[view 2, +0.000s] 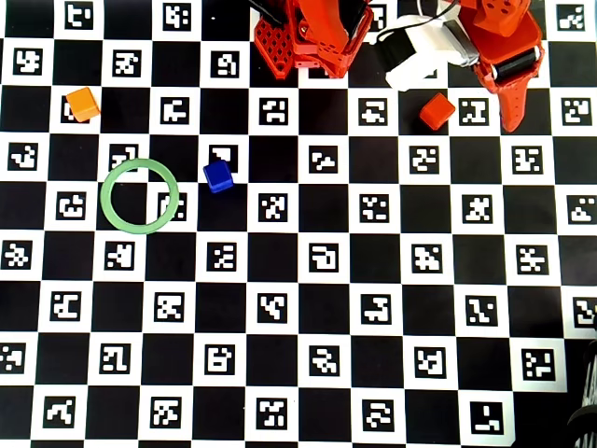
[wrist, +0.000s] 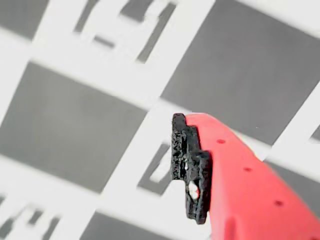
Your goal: Grab the red cube then put it in the green circle then put the blue cube on top and finally the orange cube on top
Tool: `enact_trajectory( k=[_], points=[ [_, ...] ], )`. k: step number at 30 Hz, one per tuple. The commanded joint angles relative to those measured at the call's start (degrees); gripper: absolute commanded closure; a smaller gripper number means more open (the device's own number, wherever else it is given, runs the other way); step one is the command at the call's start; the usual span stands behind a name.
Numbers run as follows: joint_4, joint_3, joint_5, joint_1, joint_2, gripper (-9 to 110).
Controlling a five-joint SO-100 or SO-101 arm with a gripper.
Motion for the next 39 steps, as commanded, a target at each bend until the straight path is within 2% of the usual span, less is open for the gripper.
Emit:
enact_trajectory(
  k=[1, 7, 16, 39],
  points=[
    [-2.1, 3.2, -1.5, 0.6, 0.3, 60],
    [-9.8, 12.9, -1.3, 1.3, 0.3, 60],
    [-20.7, 20.9, 5.1, -3.0, -0.8, 59],
    [-32.8, 28.7, 10.1, -8.5, -6.3, 56]
  ],
)
